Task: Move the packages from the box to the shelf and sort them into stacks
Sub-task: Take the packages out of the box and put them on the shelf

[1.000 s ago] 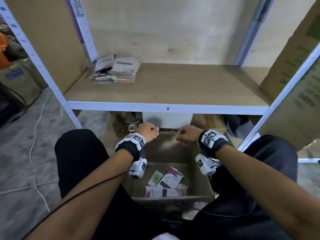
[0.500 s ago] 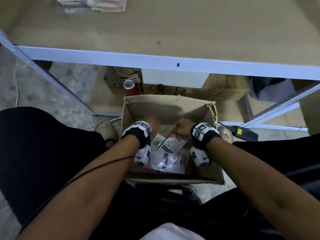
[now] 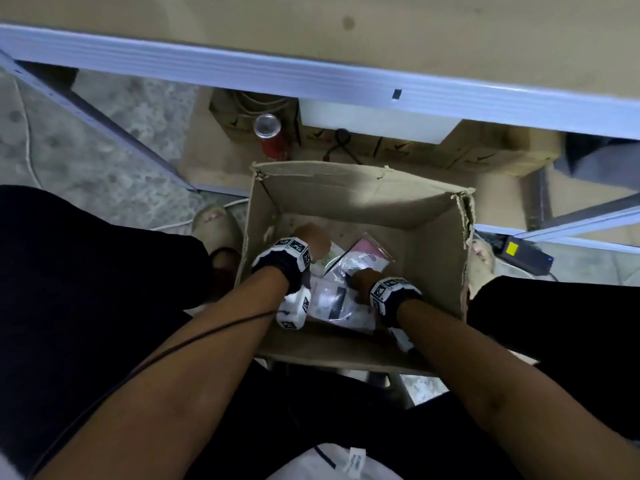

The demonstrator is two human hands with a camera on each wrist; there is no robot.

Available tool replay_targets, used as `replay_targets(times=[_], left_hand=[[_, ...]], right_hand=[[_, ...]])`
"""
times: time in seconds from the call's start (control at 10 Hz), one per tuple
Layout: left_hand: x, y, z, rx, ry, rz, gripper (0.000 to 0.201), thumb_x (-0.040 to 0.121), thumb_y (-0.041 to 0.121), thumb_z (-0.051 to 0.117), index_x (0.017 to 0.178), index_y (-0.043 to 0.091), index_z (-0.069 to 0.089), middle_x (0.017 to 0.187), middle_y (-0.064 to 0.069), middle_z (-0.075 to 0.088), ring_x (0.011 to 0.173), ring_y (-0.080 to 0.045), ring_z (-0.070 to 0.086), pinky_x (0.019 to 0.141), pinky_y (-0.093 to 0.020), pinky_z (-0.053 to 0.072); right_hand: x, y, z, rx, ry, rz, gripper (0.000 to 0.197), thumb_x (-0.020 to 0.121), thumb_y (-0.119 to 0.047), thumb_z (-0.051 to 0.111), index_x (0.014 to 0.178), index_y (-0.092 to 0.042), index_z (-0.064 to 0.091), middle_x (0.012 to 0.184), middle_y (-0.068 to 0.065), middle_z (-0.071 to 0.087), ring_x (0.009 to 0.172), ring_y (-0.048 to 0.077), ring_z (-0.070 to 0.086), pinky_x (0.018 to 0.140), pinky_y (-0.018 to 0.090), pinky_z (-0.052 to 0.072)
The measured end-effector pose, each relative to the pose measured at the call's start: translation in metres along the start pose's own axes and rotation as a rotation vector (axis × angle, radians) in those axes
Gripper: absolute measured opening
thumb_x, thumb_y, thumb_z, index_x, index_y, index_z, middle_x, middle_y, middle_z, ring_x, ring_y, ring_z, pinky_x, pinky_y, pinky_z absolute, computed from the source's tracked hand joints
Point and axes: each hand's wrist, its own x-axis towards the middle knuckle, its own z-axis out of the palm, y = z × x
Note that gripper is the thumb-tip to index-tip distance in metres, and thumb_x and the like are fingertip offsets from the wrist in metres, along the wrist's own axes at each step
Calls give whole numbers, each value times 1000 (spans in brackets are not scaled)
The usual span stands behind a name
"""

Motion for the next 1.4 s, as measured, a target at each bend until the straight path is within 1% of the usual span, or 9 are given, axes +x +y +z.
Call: replay_targets(times=[0.1,0.4,0.5,0.6,0.7,0.8,1.0,1.2,1.4], left_hand=[[1,1,-1,-35,18,8,35,100,17,48,126,-3,60,127,-21,64,117,-35,62,98,-39,52],[5,-6,4,-82,-7,1,39,102,24,46,134,1,51,134,-19,59,121,-34,59,102,-44,50],[8,-10,2,-120,-15,-6,38,99,21,52,131,1,51,131,-21,60,119,-37,60,101,-47,50],[9,-14,-1,-64,8,-7,33,99,25,51,126,7,56,125,-16,64,114,-33,62,99,-42,51],[9,-20,-3,-5,21,-1,30,99,29,48,120,12,63,120,-10,67,105,-29,64,90,-35,51],[13,-27,-2,-26,18,-13,25,95,31,49,111,18,63,120,-9,66,104,-30,63,90,-34,51],[18,-30,0,-77,32,-57,37,93,36,52,121,15,62,131,-10,61,114,-32,60,99,-39,49],[22,-31,5,-102,10,-84,37,87,40,50,114,19,65,120,-9,67,104,-32,64,94,-42,54],[26,-29,6,-43,25,-42,17,92,35,50,82,24,59,110,-9,69,98,-30,65,91,-38,54]], right_hand=[[2,2,10,-42,10,-70,73,89,-8,66,153,-13,30,147,16,46,134,32,48,108,36,41],[7,-17,2,-187,-28,-159,31,97,-15,56,127,-5,55,134,17,55,124,33,54,97,38,45],[9,-12,-13,-158,65,-146,28,97,-8,51,124,-10,59,128,14,61,116,30,61,90,35,48],[16,-7,-33,-233,158,-147,25,100,-20,51,120,-15,66,126,11,64,116,29,62,98,37,49],[25,-1,-52,-396,185,-139,38,97,-22,56,134,-14,57,143,15,48,133,34,46,110,47,38],[34,-1,-59,-460,178,-163,48,96,-14,55,143,-8,47,152,16,36,138,35,38,109,48,36],[40,-1,-49,-483,110,-174,33,97,-10,54,128,-4,61,144,18,46,129,37,50,100,44,44],[38,3,-44,-451,86,-155,34,92,-11,60,125,-6,60,140,17,47,132,36,44,102,49,44],[30,10,-43,-284,93,-139,56,89,-14,62,142,-14,41,152,12,36,140,34,32,113,50,31]])
